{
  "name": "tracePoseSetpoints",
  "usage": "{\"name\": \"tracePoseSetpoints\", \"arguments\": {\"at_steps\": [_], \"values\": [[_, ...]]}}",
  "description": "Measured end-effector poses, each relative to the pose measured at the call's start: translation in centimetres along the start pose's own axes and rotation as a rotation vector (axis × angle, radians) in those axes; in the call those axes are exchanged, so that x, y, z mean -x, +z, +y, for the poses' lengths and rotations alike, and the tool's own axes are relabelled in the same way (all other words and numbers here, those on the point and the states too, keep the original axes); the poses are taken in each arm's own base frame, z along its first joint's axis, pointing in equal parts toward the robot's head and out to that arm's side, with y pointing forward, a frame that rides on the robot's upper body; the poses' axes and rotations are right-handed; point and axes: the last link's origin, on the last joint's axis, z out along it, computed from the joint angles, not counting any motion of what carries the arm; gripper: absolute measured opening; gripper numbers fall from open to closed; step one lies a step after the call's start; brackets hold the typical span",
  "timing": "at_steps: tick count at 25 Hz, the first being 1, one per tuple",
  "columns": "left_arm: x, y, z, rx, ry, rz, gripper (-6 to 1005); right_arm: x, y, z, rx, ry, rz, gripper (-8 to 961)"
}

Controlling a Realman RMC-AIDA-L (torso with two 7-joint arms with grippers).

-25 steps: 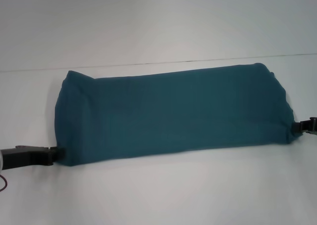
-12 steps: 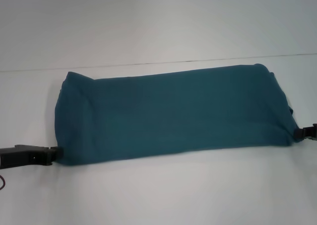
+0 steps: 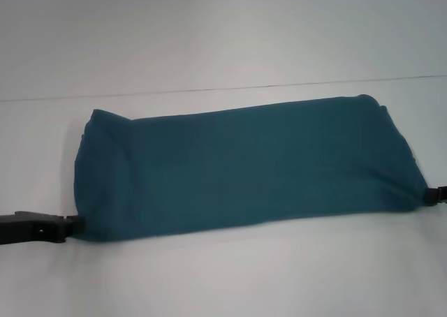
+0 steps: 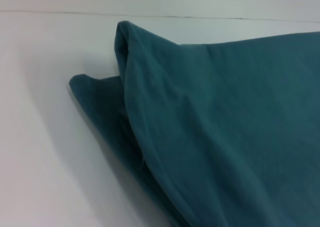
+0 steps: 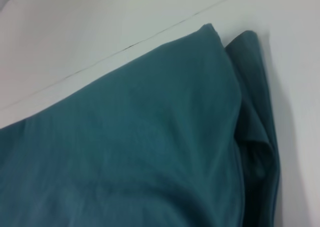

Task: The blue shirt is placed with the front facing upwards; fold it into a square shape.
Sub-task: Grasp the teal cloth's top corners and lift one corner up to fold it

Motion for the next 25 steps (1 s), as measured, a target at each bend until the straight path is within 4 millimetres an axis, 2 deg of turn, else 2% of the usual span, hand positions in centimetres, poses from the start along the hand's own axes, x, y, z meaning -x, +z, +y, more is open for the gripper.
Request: {"name": "tracePoseSetpoints", "arguments": {"at_steps": [9, 19, 25], "values": [[0.3, -1.1, -0.3, 0.001, -0.002, 0.002, 23, -1.0, -1.5, -0.9, 0.009, 0.028, -0.014, 137], [0.1, -0.9, -0.4, -0.009, 0.0, 0.006, 26, -1.5, -1.5, -1.1, 0.004, 0.033, -0.016, 155], [0.0, -0.9, -0.2, -0.001, -0.003, 0.002, 28, -0.8, -1.7, -0.5, 0.034, -0.027, -0.024, 166]]}}
